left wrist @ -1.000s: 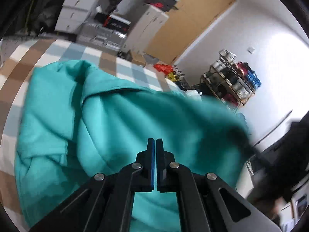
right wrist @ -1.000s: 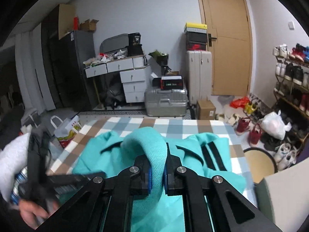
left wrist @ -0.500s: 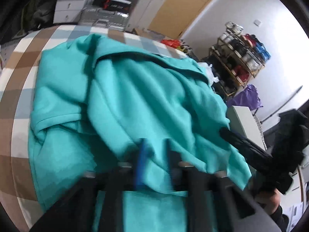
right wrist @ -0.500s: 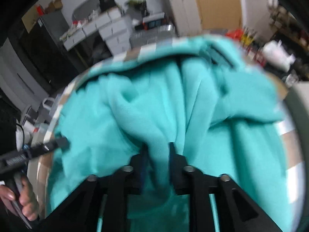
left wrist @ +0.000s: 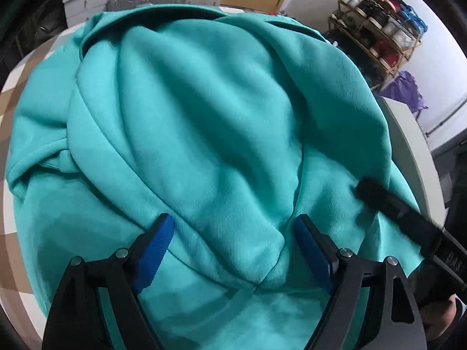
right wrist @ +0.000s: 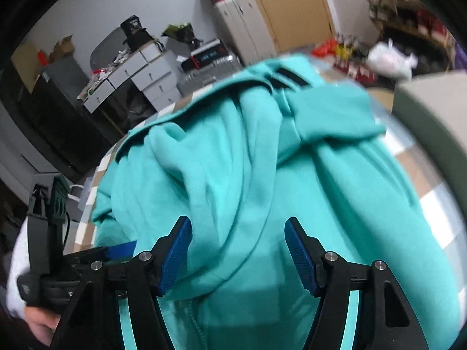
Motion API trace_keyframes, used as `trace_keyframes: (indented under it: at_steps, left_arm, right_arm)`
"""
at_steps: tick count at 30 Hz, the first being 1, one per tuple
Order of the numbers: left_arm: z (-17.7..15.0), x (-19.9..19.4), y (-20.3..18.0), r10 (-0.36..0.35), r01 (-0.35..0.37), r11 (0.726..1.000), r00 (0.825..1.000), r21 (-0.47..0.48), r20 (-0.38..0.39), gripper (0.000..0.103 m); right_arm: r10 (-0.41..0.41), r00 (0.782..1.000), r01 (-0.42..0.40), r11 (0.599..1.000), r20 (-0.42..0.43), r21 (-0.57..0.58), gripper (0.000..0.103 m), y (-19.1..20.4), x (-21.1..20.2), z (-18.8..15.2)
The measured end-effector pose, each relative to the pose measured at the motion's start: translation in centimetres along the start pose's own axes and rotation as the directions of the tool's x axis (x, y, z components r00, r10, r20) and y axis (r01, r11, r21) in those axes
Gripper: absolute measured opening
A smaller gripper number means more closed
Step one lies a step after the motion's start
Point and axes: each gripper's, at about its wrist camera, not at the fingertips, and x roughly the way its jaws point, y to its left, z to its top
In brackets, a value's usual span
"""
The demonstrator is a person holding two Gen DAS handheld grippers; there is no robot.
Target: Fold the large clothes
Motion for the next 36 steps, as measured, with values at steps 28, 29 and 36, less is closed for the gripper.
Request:
trace_keyframes:
  at_steps: [28, 29, 36]
  left_arm:
    - [-2.9, -5.7, 2.3, -0.13, 0.137, 0.991, 0.956, -0.008, 0.263, 0.017]
    - [-3.4, -7.4, 2.4, -0.112, 0.115, 0.993, 0.947, 0.009, 0.302, 0.017]
    - [2.4, -8.7, 1.6, -0.149, 0.159, 0.987, 0.871, 0.019, 0.467, 0.086]
  right_arm:
    - [0.02, 0.999, -0.023, 0.992, -0.027, -0.12, 0.018, 0.0, 3.2, 0.1]
    - [0.011, 1.0, -0.009, 0.993, 0.011, -0.119, 0.023, 0.0, 2.2, 0.1]
    - [-0.001, 0.995, 0.01, 0.996, 0.102, -0.088, 0.026, 0.2, -0.3, -0.1]
